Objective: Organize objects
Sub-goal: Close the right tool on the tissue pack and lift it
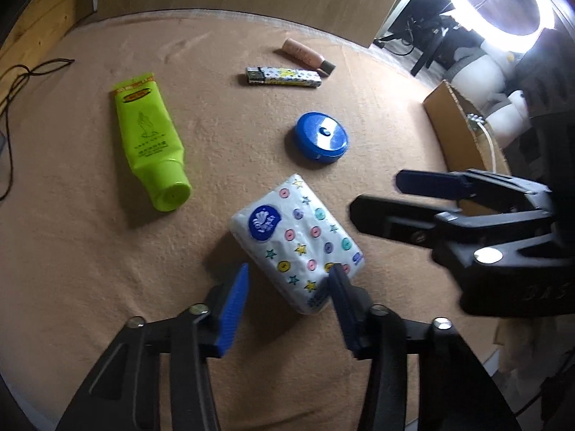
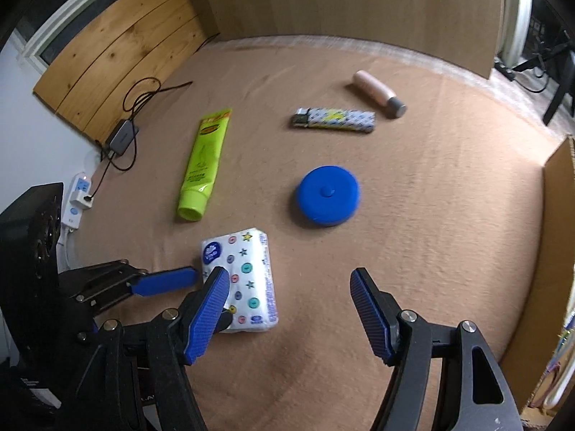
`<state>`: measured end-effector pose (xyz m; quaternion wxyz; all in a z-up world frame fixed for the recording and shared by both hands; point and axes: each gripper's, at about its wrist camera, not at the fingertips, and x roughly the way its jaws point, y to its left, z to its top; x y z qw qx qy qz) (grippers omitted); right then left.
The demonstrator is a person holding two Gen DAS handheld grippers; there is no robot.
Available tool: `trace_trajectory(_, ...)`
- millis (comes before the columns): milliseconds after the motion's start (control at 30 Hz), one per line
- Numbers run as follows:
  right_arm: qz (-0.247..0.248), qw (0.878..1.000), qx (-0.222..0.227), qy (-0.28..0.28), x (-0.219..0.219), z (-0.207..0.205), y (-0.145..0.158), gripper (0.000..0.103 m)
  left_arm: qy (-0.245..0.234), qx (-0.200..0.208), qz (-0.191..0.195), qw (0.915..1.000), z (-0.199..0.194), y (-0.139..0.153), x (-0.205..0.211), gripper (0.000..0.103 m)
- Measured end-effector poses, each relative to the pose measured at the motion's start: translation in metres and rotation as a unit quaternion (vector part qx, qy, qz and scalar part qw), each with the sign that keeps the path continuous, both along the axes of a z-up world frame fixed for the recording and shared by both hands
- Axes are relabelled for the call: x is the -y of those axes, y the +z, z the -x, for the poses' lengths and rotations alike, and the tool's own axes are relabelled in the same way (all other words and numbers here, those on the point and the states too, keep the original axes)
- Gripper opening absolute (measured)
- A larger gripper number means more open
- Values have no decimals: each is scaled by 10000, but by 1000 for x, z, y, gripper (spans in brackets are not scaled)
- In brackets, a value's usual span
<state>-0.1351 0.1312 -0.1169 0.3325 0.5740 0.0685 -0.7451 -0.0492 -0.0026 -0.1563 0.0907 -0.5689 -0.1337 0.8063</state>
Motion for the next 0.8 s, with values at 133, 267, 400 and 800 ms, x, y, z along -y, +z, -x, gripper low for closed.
trace_trajectory(133,38,9996,254,89,5,3,-8,47,-32,21,-155,9999,2,-1,0,40)
trace_trajectory(267,97,9985,532,110,7,5,-18,40,-10,64,-276,9996,4,-3,3,40)
trace_trajectory(400,171,9968,768,148,8,6,-27,33,-12,98,-327,9994,7,-5,3,39)
trace_trajectory(800,447,9955,832,-88,-9,9,-14,22,-326,-81,-225,9992,11,8,-20,39)
